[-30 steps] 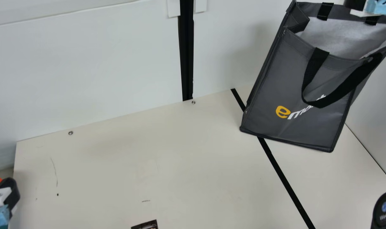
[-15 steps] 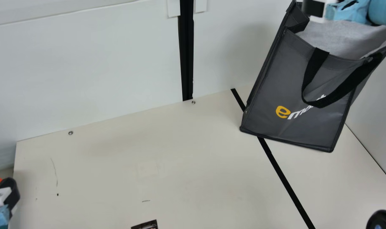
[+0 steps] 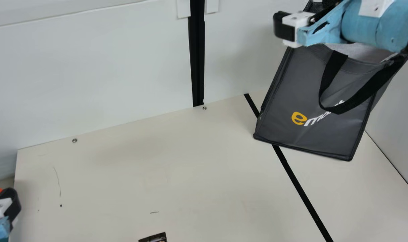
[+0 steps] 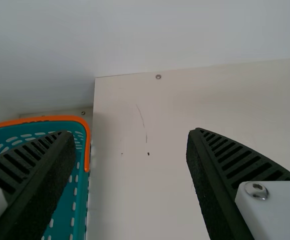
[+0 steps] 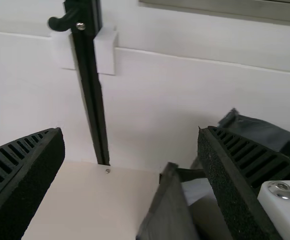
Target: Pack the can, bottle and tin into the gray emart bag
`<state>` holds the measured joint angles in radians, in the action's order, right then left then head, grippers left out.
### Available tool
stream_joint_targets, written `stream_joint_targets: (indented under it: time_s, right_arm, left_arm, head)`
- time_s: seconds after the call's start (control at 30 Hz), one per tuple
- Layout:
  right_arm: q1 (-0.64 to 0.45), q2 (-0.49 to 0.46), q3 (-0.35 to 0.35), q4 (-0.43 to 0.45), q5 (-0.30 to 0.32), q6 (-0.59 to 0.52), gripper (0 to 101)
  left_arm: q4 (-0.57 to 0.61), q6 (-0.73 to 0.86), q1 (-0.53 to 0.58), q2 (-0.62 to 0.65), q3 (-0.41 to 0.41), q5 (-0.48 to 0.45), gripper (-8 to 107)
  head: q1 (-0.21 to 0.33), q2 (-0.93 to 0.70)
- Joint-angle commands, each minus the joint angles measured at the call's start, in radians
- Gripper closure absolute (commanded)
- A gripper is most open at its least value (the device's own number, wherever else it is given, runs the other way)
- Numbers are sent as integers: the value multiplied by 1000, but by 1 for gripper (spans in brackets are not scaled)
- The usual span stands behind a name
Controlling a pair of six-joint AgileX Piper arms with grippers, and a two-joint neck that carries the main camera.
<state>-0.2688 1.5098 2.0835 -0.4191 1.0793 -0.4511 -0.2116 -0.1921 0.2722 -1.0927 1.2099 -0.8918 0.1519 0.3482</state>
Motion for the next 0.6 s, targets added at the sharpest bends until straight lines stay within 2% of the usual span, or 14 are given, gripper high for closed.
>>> stream_joint_targets:
  time_s: [0.0,0.57]
  right_arm:
    - [34,-18,-43,8,-9,3,10]
    - [219,-179,-324,87,-77,33,10]
  left_arm:
    - [0,0,0,0,0,0,9]
    - [0,0,0,0,0,0,9]
  head:
    - [23,1]
    - [23,1]
